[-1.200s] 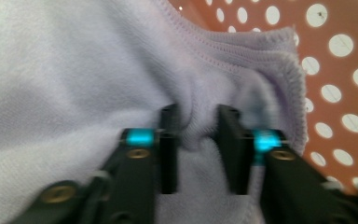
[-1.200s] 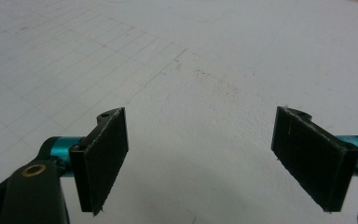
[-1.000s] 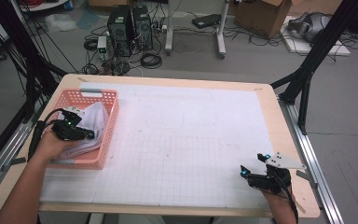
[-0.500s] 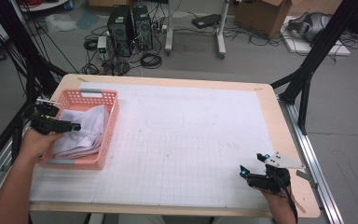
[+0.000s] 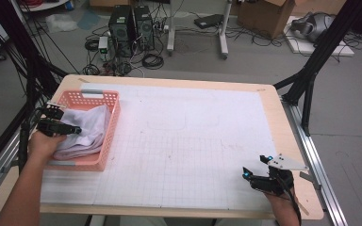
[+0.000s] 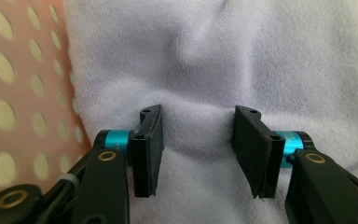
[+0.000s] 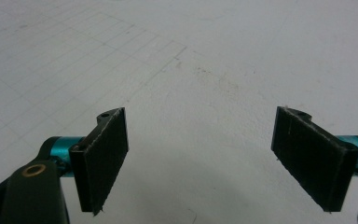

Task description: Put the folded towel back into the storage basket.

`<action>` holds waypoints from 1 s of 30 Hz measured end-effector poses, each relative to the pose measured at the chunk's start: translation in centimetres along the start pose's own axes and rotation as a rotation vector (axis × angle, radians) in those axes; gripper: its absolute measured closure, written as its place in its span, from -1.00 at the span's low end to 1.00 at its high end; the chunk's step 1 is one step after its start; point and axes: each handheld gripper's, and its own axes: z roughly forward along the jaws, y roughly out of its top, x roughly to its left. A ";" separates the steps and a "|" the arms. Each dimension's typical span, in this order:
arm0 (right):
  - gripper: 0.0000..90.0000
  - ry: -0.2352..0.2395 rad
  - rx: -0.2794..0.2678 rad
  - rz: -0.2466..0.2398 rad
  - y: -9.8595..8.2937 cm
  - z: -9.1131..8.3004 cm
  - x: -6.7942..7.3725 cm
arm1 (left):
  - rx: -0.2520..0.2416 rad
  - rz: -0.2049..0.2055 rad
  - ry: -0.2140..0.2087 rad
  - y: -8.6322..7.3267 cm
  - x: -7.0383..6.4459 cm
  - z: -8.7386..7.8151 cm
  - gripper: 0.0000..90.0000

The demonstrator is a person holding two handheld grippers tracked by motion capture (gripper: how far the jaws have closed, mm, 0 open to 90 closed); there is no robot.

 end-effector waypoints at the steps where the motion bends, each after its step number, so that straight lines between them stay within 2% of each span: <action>1: -0.60 0.000 0.000 -0.003 0.0 0.0 0.0 | -0.015 0.030 0.018 0.0 -0.1 0.1 0.16; 3: -0.60 0.000 0.000 -0.002 0.0 0.0 0.0 | -0.042 0.062 0.044 0.0 -0.3 0.1 0.14; 5: -0.60 -0.001 0.002 0.000 0.0 0.0 0.0 | -0.095 0.064 0.054 0.0 -0.5 -0.4 0.12; 7: -0.60 -0.002 -0.002 -0.001 0.0 -0.1 -0.1 | -0.149 0.054 0.030 0.1 -0.5 -1.0 0.05; 13: -0.60 0.003 -0.015 0.013 0.0 -0.1 -0.1 | -0.421 0.022 -0.094 0.0 -1.3 -4.5 -0.13; 15: -0.60 0.003 -0.025 0.015 0.1 -0.2 -0.1 | -0.516 0.013 -0.124 -0.2 -1.9 -5.4 -0.27; 17: -0.60 -0.003 -0.029 0.016 0.1 -0.3 -0.1 | -0.586 0.010 -0.133 -0.3 -2.7 -6.2 -0.38; 19: -0.60 -0.007 -0.033 0.011 0.1 -0.3 -0.2 | -0.640 0.002 -0.133 -0.4 -3.7 -6.7 -0.59; 20: -0.60 -0.009 -0.034 0.009 0.1 -0.4 -0.2 | -0.667 0.007 -0.144 -0.5 -4.2 -6.9 -0.60; 25: -0.60 -0.016 -0.036 0.006 0.1 -0.6 -0.3 | -0.739 0.060 -0.216 -0.8 -7.3 -7.9 -0.59; 26: -0.60 -0.019 -0.038 0.002 0.1 -0.6 -0.3 | -0.739 0.060 -0.216 -0.8 -7.3 -7.9 -0.59; 27: -0.60 -0.020 -0.042 0.003 0.1 -0.6 -0.3 | -0.763 0.074 -0.249 -1.1 -8.7 -8.1 -0.59; 29: -0.60 -0.020 -0.043 0.001 0.0 -0.7 -0.3 | -0.779 0.097 -0.280 -1.4 -10.2 -8.1 -0.59; 30: -0.60 -0.020 -0.045 0.004 0.0 -0.8 -0.4 | -0.779 0.097 -0.280 -1.4 -10.2 -8.1 -0.59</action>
